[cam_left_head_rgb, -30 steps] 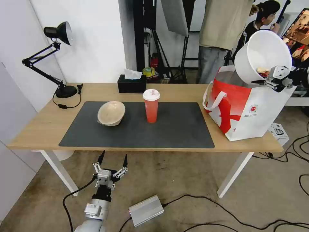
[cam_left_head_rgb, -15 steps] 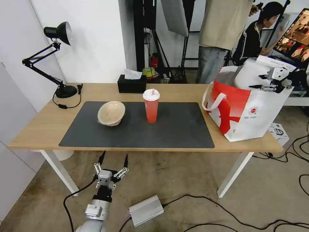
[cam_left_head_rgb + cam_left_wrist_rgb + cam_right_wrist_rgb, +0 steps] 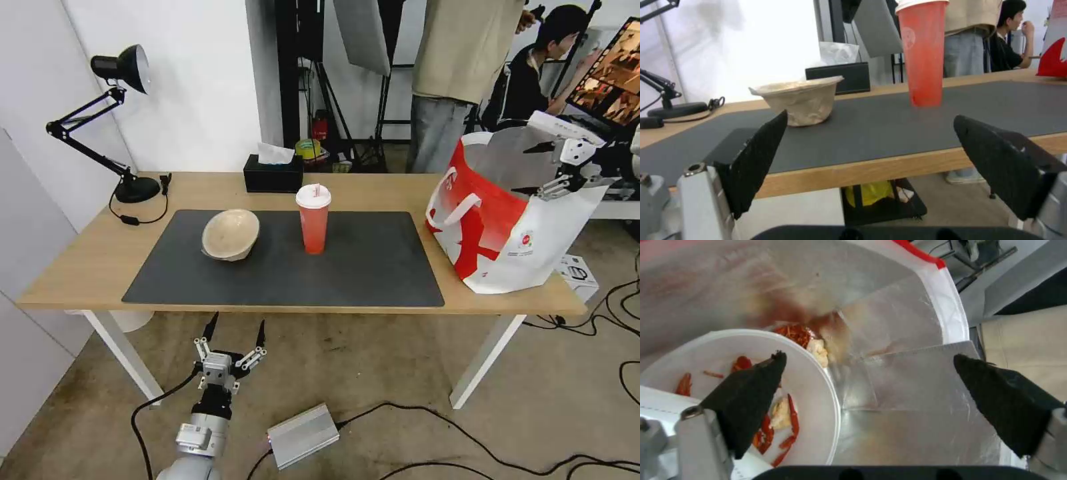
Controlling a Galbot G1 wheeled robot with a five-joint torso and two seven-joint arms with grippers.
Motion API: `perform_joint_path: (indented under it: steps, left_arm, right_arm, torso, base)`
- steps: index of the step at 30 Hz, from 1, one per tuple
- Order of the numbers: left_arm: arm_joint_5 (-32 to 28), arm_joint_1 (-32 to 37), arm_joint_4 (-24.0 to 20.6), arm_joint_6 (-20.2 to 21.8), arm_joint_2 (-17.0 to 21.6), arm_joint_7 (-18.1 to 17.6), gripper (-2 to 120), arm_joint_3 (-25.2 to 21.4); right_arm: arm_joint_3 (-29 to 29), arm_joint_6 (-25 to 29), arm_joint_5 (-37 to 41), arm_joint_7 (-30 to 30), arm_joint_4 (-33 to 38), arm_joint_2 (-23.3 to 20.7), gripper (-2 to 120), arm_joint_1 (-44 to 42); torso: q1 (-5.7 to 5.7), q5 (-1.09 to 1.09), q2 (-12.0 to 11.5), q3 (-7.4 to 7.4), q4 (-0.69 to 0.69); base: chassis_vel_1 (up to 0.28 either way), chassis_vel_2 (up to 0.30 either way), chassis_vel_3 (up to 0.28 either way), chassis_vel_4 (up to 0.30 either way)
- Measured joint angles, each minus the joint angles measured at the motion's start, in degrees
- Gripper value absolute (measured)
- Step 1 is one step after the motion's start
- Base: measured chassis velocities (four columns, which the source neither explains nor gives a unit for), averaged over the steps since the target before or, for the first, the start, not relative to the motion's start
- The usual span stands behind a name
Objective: Pick up the trash from the table and place it into the takeout bag.
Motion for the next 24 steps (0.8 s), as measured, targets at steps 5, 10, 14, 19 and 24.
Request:
perform_joint_path:
  steps: [5, 10, 14, 19, 24]
  left_arm:
    - [-0.01, -0.16, 0.1, -0.02, -0.02, 0.0, 100, 0.09]
    - [-0.03, -0.32, 0.0, -0.02, 0.1, 0.0, 100, 0.04]
    - [-0.11, -0.31, -0.55, 0.19, 0.34, 0.0, 100, -0.14]
    - [-0.38, -0.3, -1.1, 0.46, 0.66, 0.0, 100, -0.5]
    - [-0.49, -0.22, -1.56, 0.68, 0.78, 0.0, 100, -0.7]
  right_arm:
    - [0.0, -0.04, 0.06, 0.64, 0.06, -0.11, 99, 0.28]
    - [0.02, -0.07, 0.31, 1.63, 0.85, -0.3, 99, 0.83]
    - [0.09, -0.1, 0.73, 2.37, 1.45, -0.33, 99, 1.33]
    - [0.11, -0.29, 1.7, 3.89, 1.82, -0.31, 99, 2.12]
    - [0.12, -0.64, 2.76, 5.57, 2.17, -0.17, 100, 2.96]
  torso:
    - [0.0, 0.0, 0.0, 0.0, 0.0]
    - [0.0, 0.0, 0.0, 0.0, -0.01]
    - [0.0, 0.01, 0.0, 0.0, 0.0]
    - [0.0, 0.0, 0.0, 0.0, 0.0]
    - [0.0, 0.01, 0.0, 0.0, -0.01]
  base:
    - [0.0, 0.0, 0.0, 0.0]
    - [0.0, 0.0, 0.0, 0.0]
    - [0.0, 0.0, 0.0, 0.0]
    - [0.0, 0.0, 0.0, 0.0]
    - [0.0, 0.0, 0.0, 0.0]
